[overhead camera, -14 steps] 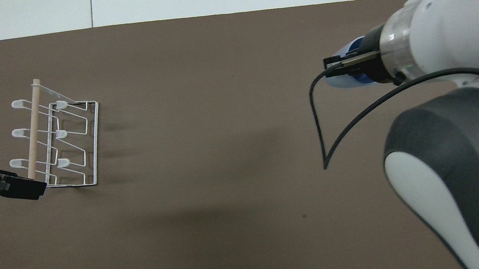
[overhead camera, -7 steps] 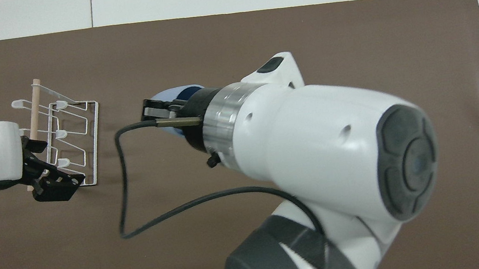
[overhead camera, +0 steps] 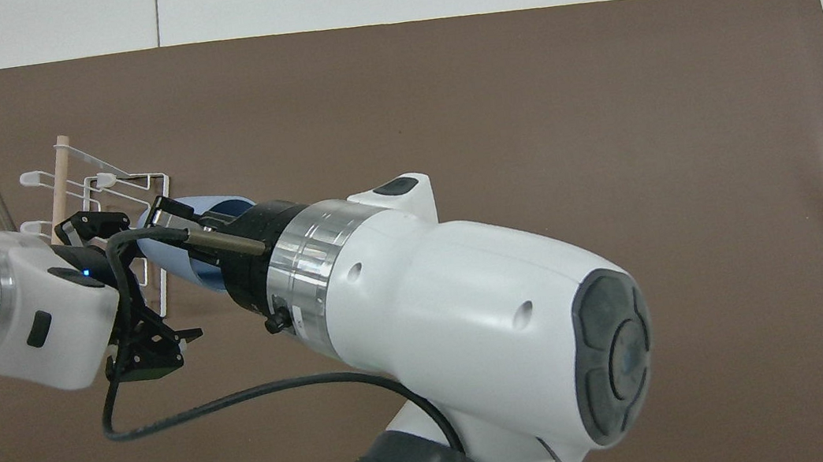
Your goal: Hang cup on cup holder
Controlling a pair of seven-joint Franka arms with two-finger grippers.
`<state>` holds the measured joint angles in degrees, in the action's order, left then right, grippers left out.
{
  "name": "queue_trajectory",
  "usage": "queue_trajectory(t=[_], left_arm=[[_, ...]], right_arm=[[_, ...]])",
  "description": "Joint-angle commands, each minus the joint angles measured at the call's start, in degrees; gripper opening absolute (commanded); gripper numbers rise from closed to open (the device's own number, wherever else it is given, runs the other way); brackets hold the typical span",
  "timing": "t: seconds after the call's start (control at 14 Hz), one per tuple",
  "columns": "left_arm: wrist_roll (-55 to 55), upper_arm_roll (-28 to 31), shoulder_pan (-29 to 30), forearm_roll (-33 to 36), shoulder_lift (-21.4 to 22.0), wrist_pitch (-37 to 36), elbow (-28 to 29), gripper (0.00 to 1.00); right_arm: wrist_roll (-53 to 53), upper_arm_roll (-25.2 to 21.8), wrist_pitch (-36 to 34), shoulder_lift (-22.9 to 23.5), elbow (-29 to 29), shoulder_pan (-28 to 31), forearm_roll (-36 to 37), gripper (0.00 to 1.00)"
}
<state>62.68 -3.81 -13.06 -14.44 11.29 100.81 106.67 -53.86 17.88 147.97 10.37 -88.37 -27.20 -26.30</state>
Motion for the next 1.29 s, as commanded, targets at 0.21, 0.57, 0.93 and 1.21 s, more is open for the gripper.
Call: queue_trajectory(t=[0.21,0.57,0.93,1.21], left_arm=[[17.64,0.91,3.12,-5.22,1.72,0.26,1.78,1.00],[21.96,0.91,5.41,-9.90,1.19,0.96,1.08,1.00],[23.63,0.91,5.41,-10.17,-0.56,4.30,-1.99,1.00],[23.45,0.91,5.94,-10.87,-1.62,4.48,-3.14,1.00]], right_arm=[[-0.37,-0.21,0.21,-0.88,-1.11,0.13,-1.65,0.00],[-0.28,-0.21,0.30,-0.88,-1.11,0.21,-1.65,0.00],[0.07,-0.21,0.30,-0.79,-1.11,0.48,-1.65,0.00],[0.07,-0.21,0.30,-0.79,-1.02,0.57,-1.65,0.00]])
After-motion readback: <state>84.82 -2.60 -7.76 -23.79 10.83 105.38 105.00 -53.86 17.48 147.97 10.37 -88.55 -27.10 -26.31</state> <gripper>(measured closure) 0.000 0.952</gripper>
